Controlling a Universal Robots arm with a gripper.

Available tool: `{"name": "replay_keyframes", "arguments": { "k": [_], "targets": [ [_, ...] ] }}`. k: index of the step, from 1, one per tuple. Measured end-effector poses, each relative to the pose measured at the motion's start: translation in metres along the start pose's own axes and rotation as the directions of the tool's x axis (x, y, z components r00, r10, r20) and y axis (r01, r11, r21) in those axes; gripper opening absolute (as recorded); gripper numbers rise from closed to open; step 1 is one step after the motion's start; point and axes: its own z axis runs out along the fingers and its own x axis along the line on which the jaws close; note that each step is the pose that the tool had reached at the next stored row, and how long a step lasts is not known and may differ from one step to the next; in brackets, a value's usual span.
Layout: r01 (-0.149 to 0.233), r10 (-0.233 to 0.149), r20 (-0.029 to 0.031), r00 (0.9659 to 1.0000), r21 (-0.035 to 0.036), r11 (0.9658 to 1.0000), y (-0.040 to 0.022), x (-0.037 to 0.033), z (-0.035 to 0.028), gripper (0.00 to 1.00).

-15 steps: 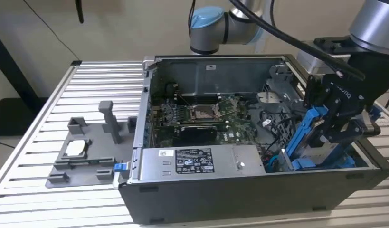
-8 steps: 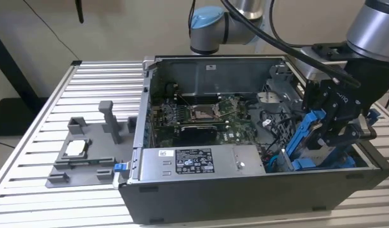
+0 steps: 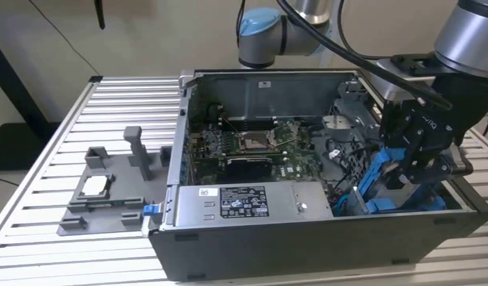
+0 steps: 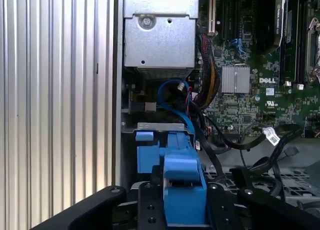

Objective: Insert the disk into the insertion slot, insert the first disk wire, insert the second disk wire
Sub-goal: 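Insert the disk into the insertion slot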

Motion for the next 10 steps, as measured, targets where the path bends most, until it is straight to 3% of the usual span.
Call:
{"name": "replay_keyframes", "arguments": {
  "k": [3,8,10],
  "targets": [
    [0.0,0.0,0.0003,1.0,0.0001,1.0,0.0,-0.0001,0.0002,0.47],
    [0.0,0.0,0.0003,1.0,0.0,1.0,0.0,-0.0001,-0.0013,0.47],
    [0.0,0.0,-0.001,1.0,0.0001,1.0,0.0002,-0.0001,-0.0051,0.47]
  ]
}}
